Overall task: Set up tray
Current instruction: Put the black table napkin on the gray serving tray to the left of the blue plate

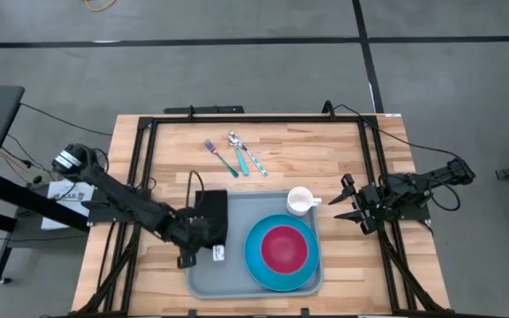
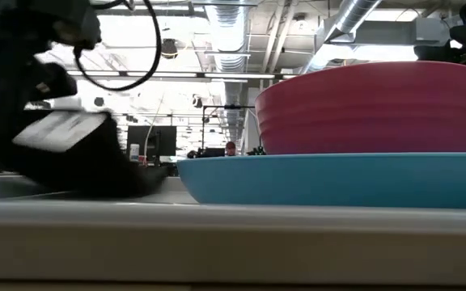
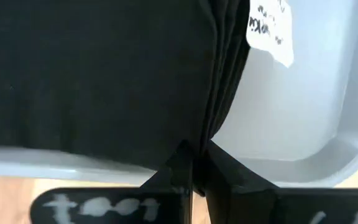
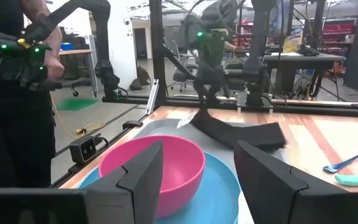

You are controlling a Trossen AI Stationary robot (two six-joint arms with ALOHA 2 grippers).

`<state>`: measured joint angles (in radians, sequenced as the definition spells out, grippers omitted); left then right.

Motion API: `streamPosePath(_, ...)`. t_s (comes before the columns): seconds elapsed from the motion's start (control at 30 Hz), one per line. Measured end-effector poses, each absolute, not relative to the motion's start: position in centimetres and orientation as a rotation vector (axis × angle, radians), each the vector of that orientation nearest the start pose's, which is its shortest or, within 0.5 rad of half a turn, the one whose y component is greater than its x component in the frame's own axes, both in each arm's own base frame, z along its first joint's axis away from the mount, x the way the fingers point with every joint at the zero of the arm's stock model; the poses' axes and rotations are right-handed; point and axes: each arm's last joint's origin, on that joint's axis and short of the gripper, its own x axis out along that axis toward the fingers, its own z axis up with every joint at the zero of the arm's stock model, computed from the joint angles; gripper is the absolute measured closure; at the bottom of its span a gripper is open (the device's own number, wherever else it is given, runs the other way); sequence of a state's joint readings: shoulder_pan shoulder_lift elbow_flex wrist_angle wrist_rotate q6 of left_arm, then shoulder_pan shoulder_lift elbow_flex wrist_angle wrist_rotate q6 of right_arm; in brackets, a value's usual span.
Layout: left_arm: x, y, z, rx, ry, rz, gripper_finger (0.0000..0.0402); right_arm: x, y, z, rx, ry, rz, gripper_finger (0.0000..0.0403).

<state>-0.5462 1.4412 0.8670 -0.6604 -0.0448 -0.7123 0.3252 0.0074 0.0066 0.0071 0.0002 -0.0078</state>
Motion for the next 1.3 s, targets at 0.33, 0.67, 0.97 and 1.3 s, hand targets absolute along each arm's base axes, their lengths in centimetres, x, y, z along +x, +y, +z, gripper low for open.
streamPosePath(0.33,22.8,-16.8,16.0,-0.287,1.281,-0.072,0.0401,9.3,3.1,16.6,-0.006,-0.009,0.325,0.0214)
streamPosePath(0.67,23.2,-17.6,16.4,-0.363,1.212,-0.095,0.0401,9.3,3.1,16.6,-0.007,-0.009,0.325,0.0214)
streamPosePath(0.97,23.1,-17.7,16.4,-0.365,1.212,-0.096,0.0401,9.3,3.1,16.6,-0.006,-0.009,0.325,0.0214)
streamPosePath(1.3,23.1,-17.7,16.4,-0.362,1.213,-0.100,0.0340,9.3,3.1,16.6,-0.007,-0.009,0.325,0.0214)
